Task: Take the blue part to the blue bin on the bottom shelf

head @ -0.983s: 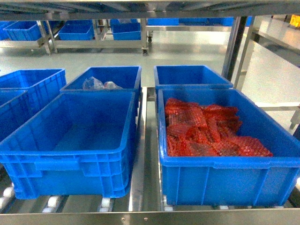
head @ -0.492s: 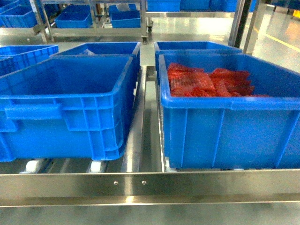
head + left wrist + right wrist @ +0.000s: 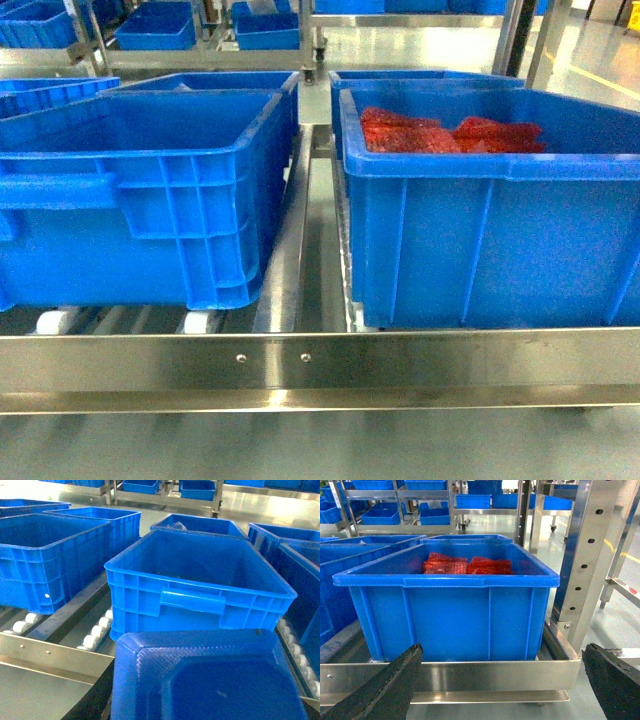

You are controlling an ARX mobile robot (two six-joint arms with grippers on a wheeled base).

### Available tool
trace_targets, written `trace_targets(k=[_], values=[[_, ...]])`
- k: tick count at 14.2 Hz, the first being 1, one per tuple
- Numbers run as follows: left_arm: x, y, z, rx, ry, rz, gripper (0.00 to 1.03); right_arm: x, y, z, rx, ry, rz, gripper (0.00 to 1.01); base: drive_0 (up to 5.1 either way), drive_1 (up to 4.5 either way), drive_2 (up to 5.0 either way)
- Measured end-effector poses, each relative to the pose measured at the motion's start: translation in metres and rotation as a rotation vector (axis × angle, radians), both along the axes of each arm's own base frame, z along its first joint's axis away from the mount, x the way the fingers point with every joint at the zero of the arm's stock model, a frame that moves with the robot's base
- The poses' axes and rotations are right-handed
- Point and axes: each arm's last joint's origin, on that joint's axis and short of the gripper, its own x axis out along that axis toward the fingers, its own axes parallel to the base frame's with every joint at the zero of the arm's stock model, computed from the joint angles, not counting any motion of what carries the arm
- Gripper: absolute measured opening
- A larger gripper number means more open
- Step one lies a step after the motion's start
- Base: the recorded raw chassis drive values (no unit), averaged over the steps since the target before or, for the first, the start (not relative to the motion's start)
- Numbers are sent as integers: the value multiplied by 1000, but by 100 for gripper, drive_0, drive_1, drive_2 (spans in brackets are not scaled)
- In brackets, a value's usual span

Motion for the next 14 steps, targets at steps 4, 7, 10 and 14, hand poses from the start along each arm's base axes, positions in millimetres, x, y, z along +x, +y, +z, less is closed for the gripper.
trace_targets(k=[4,7,10,14], values=[[0,0,0,0,0,0,44,0,0,0,0,0,0,98,0,0,0],[0,0,0,-1,-2,0,44,0,0,0,0,-2,0,98,2,274,-269],[0,0,0,-1,-2,0,44,0,0,0,0,-1,0,98,-1,405,-406],[0,0,0,-1,-1,0,44,0,0,0,0,-1,0,98,-7,393,-407]])
